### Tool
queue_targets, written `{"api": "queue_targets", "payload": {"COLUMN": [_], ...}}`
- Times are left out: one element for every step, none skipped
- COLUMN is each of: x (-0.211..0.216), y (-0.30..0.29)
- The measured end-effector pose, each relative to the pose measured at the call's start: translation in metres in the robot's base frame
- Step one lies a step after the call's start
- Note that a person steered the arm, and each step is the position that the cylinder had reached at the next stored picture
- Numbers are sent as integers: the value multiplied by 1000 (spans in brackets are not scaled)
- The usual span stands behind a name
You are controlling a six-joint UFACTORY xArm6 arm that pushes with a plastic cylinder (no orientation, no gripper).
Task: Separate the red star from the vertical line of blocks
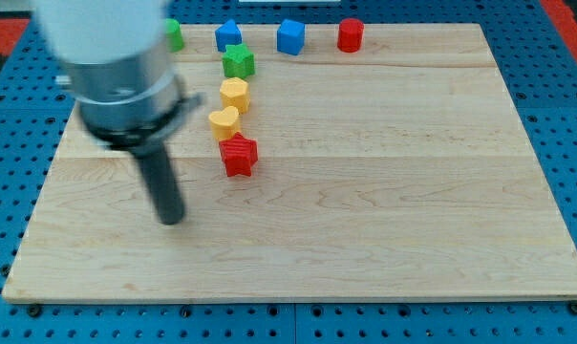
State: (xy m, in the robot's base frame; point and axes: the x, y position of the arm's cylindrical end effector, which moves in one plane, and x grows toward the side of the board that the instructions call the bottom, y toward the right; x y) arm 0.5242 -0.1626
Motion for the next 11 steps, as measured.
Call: {"api": "queue_targets", "payload": {"x": [-56, -88, -80, -73, -66, -64, -63, -84, -109, -73, -10], "y": [-38, -7, 38, 38, 38, 38, 83, 69, 80, 175, 238]}}
